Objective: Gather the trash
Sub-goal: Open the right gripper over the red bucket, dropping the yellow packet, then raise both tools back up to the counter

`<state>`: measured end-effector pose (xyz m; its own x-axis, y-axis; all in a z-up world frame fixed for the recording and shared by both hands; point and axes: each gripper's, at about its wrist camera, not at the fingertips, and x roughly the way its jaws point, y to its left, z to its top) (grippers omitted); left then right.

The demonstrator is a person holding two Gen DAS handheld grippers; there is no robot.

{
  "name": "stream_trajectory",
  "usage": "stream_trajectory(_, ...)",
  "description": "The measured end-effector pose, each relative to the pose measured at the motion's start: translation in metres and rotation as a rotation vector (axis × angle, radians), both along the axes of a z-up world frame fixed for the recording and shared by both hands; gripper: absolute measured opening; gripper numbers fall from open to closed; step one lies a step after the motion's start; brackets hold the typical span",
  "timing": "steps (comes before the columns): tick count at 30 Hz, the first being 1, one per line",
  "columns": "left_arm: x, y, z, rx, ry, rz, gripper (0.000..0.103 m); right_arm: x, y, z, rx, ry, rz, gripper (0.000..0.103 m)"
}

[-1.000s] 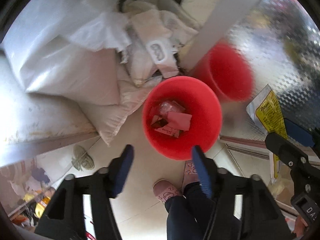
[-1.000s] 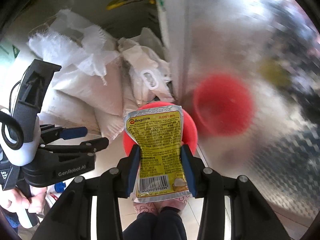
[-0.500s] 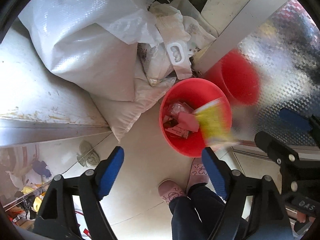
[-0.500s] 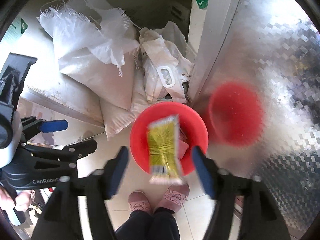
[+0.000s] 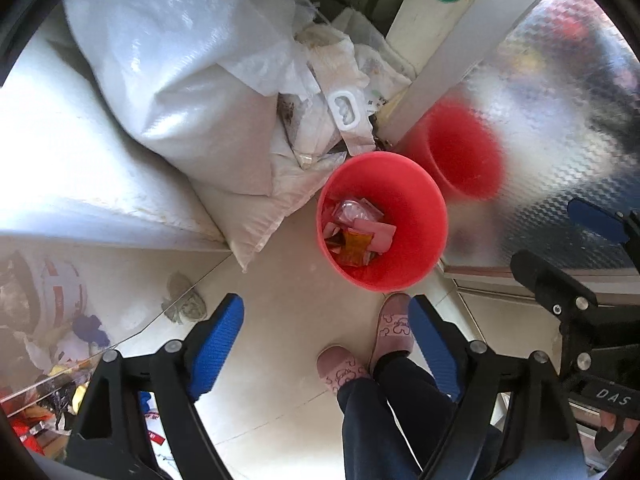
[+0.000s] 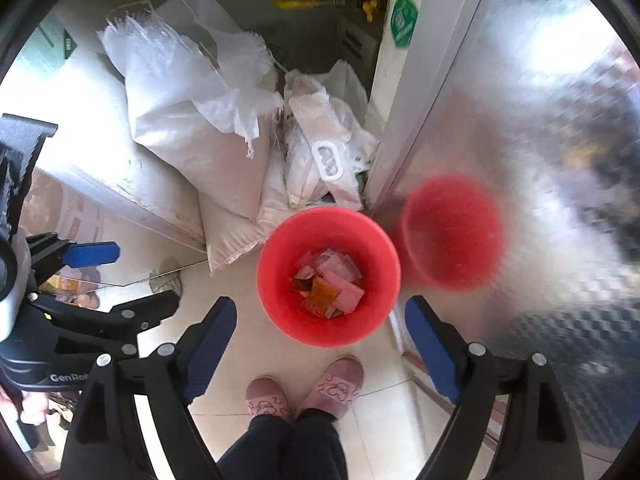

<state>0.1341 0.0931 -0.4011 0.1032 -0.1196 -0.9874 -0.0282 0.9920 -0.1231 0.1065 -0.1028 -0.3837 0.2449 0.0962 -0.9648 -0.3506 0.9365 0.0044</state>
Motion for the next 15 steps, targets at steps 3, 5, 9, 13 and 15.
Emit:
stream_trajectory(3,-0.008,-0.001,0.030,0.003,-0.013,0.006,0.083,-0.005,0.001,0.021,-0.013,0.001,0.008,0.085)
stream_trajectory(5,-0.014,0.000,0.052,-0.002,-0.023,0.013,0.083,-0.009,-0.001,0.039,-0.017,-0.010,0.016,0.086)
stream_trajectory(9,-0.026,-0.003,0.106,-0.007,-0.060,0.019,0.083,-0.019,-0.004,0.086,-0.020,-0.039,0.022,0.091)
stream_trajectory(13,-0.033,-0.006,0.162,-0.007,-0.110,0.027,0.083,-0.030,-0.008,0.135,-0.031,-0.081,0.022,0.095)
stream_trajectory(15,-0.037,-0.009,0.186,-0.010,-0.134,0.030,0.083,-0.034,-0.010,0.157,-0.025,-0.091,0.023,0.102)
